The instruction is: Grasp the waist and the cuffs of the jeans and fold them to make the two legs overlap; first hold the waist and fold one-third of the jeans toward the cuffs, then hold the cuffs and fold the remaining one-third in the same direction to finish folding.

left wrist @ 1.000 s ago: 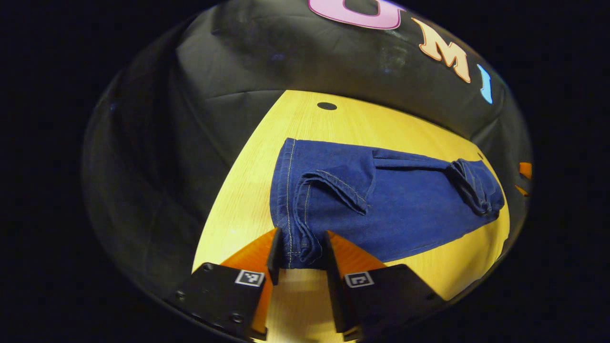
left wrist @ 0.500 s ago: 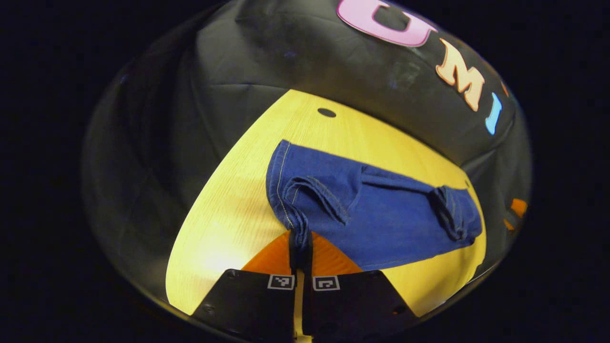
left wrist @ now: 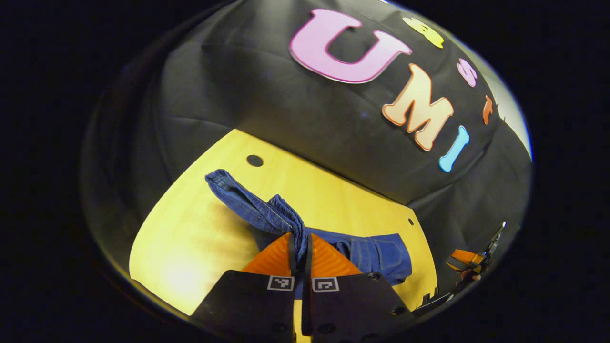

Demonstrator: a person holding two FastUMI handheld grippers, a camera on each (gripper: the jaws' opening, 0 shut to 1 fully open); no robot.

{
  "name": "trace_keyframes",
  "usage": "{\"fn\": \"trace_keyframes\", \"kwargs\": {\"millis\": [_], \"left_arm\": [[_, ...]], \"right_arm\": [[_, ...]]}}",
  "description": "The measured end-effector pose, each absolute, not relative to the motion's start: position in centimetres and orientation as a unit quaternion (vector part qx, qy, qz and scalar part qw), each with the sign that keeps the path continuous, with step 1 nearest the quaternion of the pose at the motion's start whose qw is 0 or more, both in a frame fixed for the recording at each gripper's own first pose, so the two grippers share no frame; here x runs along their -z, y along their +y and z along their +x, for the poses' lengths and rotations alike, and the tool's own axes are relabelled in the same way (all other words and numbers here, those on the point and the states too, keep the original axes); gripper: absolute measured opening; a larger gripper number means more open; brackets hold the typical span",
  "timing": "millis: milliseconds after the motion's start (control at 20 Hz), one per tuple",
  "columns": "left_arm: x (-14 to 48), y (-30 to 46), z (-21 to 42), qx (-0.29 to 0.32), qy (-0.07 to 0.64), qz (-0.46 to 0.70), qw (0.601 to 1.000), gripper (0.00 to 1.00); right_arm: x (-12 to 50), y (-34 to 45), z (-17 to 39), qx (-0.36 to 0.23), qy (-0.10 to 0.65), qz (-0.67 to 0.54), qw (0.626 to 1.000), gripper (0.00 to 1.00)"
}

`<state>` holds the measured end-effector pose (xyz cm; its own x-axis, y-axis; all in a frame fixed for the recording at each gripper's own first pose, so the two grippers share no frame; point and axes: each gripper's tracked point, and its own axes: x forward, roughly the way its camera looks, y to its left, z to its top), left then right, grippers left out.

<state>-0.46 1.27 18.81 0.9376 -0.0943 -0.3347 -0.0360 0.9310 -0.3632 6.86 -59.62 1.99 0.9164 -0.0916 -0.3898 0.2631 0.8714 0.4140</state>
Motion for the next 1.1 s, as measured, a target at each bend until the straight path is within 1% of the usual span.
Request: {"fn": "trace_keyframes", "kwargs": {"millis": [150,500,850,1100], "left_arm": [[-20.5,-5.0,1.5,0.031,0.176,-0.144,0.973,0.00],[-22.9,-20.5,6.4,0.114,0.177,-0.089,0.974,0.00],[-17.0,-31.2,7.5,0.165,0.243,-0.005,0.956,0.00],[-10.5,-34.3,4.7,0.167,0.289,0.107,0.936,0.00]], "right_arm": [[-2.6,-63.5,6.5,0.081,0.185,0.239,0.950,0.98],[-3.4,-69.7,5.8,0.060,0.186,0.240,0.951,0.97],[-1.8,-70.8,4.4,0.045,0.211,0.210,0.954,0.98],[-0.7,-70.4,4.1,0.031,0.224,0.206,0.952,0.98]]}}
